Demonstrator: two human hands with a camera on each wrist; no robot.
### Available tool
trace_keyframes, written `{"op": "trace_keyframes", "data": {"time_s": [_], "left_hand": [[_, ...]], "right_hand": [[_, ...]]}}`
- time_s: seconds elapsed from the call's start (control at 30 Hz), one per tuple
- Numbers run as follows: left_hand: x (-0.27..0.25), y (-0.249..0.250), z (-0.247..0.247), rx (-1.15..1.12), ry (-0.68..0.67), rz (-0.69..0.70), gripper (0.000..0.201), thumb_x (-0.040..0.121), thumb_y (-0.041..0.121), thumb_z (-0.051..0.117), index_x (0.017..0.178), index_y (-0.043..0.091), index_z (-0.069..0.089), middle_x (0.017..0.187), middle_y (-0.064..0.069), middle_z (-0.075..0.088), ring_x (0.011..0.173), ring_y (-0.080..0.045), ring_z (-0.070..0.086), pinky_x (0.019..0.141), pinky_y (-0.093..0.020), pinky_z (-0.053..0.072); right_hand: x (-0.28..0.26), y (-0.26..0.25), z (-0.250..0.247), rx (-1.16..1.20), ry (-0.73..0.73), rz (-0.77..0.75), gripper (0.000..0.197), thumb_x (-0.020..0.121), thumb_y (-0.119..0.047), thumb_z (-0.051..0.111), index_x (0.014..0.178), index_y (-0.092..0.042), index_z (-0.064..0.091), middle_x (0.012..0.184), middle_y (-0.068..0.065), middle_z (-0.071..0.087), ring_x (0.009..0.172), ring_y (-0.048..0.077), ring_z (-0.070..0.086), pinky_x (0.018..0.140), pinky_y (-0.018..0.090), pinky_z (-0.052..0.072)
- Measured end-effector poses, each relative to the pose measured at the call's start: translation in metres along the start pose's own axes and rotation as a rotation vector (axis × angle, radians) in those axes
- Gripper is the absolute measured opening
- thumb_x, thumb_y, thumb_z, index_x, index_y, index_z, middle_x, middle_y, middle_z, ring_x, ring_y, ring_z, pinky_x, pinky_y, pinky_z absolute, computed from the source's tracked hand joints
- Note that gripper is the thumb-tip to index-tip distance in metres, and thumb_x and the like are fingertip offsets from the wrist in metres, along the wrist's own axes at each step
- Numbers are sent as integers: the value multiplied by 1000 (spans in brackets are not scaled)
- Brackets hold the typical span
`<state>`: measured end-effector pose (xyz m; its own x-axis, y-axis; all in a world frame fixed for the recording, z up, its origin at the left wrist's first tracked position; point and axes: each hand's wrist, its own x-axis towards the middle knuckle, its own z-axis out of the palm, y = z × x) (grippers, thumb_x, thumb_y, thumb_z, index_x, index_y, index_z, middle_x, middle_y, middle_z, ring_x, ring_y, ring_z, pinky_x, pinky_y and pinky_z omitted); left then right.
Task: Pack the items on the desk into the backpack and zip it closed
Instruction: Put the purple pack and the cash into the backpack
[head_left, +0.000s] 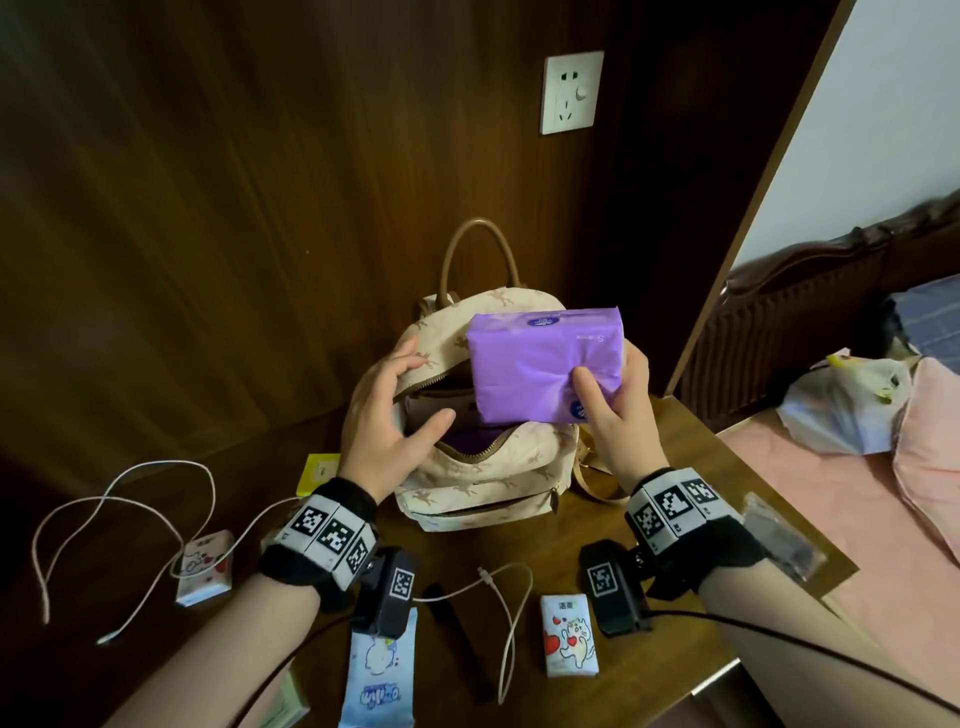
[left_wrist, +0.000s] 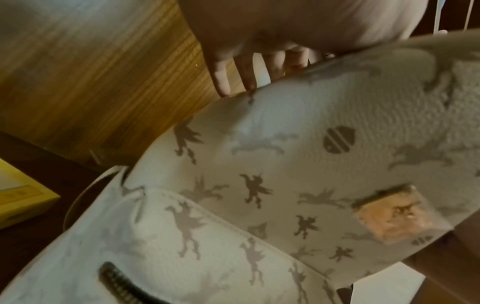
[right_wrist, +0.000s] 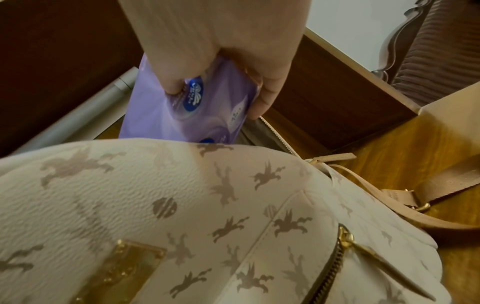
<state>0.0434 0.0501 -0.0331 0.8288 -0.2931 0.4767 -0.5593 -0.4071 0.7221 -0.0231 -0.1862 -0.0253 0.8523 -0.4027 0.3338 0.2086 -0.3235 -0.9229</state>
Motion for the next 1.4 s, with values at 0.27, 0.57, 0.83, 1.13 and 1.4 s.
{"op": "trace_keyframes", "data": {"time_s": [0.27,0.57,0.83,1.13,1.4], "left_hand": [[3,-11,-9,245,18,96,54,85,39,46,131,14,54,131,-3,56,118,-8,45,99,-26,37],[10,-23,-23,566,-203,269,84,67,56,56,140,20,36,154,17,21,143,-20,18,109,-54,25],[17,-25,-24,645,-455,218,103,68,61,68,149,21,19,160,8,-13,148,-28,-5,111,-46,27],[6,-18,-17,680,-499,227,119,66,65,68,154,20,1,154,9,-32,144,-38,14,113,-44,25],[-4,-11,-14,801,-498,200,123,62,73,62,153,18,0,157,-1,-26,137,-43,29,81,-47,56]], "right_hand": [[4,-30,1,54,31,-110,60,84,-43,62,136,-31,33,131,-12,46,121,13,51,97,46,49],[-7,-12,16,-224,-169,-131,58,81,-53,57,132,-29,44,131,-9,51,121,10,50,98,45,46],[-24,7,25,-423,-11,-61,50,85,-35,66,127,-16,47,122,1,55,105,8,48,81,20,35],[-28,8,30,-602,-39,95,51,88,-42,59,129,-19,41,126,3,53,101,15,54,72,24,38],[-22,3,48,-791,-267,262,64,88,-42,54,137,-13,23,135,14,42,116,34,50,88,40,44]]}}
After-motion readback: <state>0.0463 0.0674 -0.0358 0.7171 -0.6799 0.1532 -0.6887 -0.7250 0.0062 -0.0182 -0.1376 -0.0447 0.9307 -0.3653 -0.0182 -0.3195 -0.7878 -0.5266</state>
